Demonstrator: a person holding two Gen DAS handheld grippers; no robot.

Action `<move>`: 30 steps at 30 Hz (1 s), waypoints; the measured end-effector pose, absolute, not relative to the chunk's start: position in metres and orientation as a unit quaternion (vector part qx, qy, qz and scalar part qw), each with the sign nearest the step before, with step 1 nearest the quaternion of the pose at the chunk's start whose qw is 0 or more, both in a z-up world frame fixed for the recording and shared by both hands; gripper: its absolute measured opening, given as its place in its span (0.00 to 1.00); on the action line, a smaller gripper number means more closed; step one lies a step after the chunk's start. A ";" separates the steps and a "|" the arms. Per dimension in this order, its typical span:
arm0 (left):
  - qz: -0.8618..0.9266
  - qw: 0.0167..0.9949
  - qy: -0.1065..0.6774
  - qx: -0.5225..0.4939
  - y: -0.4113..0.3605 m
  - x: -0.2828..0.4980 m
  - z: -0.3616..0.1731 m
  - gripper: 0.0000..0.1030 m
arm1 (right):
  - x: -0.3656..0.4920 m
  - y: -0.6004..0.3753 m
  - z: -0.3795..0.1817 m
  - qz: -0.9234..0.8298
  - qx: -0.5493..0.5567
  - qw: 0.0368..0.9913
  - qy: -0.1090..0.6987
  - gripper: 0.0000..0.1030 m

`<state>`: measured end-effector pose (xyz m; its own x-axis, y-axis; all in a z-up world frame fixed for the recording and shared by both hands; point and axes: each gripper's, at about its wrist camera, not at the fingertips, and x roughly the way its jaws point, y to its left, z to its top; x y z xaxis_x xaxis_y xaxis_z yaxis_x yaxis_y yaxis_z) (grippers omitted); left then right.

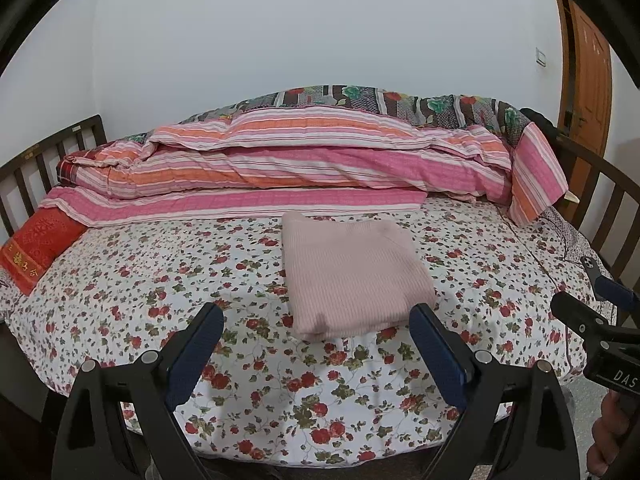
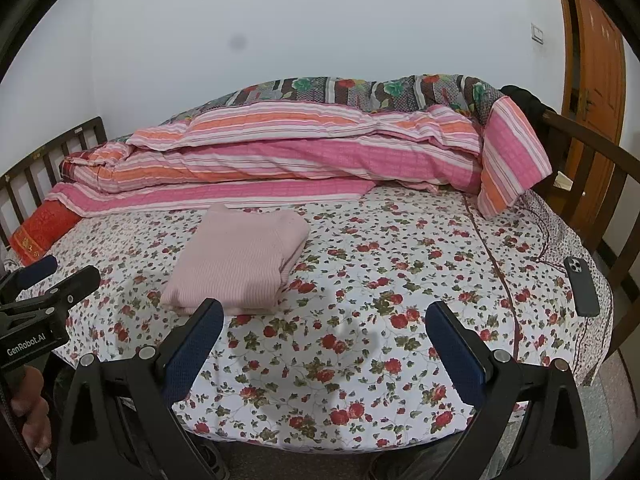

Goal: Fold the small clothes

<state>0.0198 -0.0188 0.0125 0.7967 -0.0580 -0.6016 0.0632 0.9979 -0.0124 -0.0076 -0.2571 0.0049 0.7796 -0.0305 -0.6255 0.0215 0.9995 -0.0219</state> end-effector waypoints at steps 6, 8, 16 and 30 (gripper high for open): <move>-0.030 0.948 0.316 0.008 -0.020 0.020 0.013 0.91 | -0.008 -0.257 0.005 -0.014 -0.007 0.943 0.332 0.97; -0.030 0.948 0.317 0.007 -0.019 0.020 0.013 0.91 | -0.007 -0.257 0.005 -0.014 -0.007 0.943 0.332 0.97; -0.030 0.948 0.317 0.005 -0.020 0.020 0.014 0.91 | -0.007 -0.257 0.005 -0.012 -0.005 0.944 0.331 0.97; -0.029 0.947 0.319 0.006 -0.020 0.021 0.015 0.91 | -0.006 -0.255 0.005 -0.010 -0.003 0.943 0.331 0.97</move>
<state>0.0206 -0.0197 0.0150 0.7951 -0.0501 -0.6044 0.0581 0.9983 -0.0062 -0.0061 -0.2553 0.0048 0.7803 -0.0216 -0.6250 0.0179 0.9998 -0.0121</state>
